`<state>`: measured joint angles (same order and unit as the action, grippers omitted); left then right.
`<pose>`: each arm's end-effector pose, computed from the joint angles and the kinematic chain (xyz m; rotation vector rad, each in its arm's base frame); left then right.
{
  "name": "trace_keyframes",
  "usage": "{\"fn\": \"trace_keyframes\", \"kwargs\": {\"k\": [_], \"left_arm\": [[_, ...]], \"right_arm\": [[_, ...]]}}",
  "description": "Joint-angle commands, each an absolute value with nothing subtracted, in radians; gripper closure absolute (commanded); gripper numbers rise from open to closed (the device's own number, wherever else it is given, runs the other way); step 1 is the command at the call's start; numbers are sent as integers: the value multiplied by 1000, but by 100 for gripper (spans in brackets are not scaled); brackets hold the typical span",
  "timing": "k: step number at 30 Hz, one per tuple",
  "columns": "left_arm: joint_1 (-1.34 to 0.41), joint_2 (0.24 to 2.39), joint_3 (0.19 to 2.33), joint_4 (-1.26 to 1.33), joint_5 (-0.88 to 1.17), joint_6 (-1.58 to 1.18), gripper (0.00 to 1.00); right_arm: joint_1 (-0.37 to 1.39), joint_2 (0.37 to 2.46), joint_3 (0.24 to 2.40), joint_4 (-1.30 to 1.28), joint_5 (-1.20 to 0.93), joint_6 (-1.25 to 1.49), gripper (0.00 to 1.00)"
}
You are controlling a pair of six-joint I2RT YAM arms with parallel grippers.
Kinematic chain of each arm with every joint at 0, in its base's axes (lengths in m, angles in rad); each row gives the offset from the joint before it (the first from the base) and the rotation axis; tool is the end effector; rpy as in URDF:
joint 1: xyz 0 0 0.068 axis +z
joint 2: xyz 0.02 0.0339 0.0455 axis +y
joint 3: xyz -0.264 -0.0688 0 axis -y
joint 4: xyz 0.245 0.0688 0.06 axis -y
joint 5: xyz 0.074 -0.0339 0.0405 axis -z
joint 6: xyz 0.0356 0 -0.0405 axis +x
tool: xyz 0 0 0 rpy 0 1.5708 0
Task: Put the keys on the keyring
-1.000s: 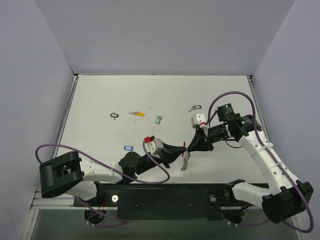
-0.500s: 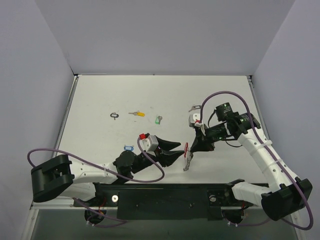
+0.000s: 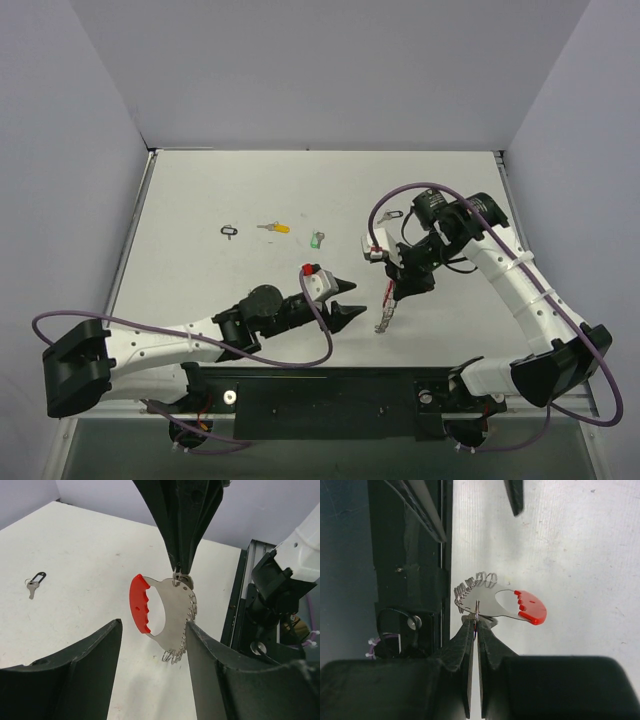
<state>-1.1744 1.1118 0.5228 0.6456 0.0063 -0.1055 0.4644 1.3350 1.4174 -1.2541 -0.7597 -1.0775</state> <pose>0.0961 -0.2302 0.2702 0.8218 1.3778 -1.0179 0.2003 0.1278 0.3582 -1.8373 1.6091 0.7780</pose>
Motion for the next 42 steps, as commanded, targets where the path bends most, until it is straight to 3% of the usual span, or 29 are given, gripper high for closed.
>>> {"fn": "trace_keyframes", "kwargs": {"k": [1, 4, 9, 16, 35, 42], "left_arm": [[-1170, 1198, 626, 649, 40, -8, 37], [-1170, 1247, 641, 712, 46, -5, 37], [-1170, 1307, 663, 810, 118, -14, 50], [-1170, 1351, 640, 962, 172, -67, 59], [-1170, 1436, 673, 1031, 195, -95, 64], [-1170, 1453, 684, 1029, 233, -106, 69]], "right_arm": [[497, 1324, 1433, -1378, -707, -1046, 100], [505, 1322, 1424, -1370, -704, -1042, 100], [509, 1321, 1413, -1353, -706, -1029, 100], [511, 1322, 1405, -1344, -715, -1029, 100], [509, 1315, 1397, -1344, -749, -1039, 100], [509, 1313, 1397, -1344, -755, -1038, 100]]}}
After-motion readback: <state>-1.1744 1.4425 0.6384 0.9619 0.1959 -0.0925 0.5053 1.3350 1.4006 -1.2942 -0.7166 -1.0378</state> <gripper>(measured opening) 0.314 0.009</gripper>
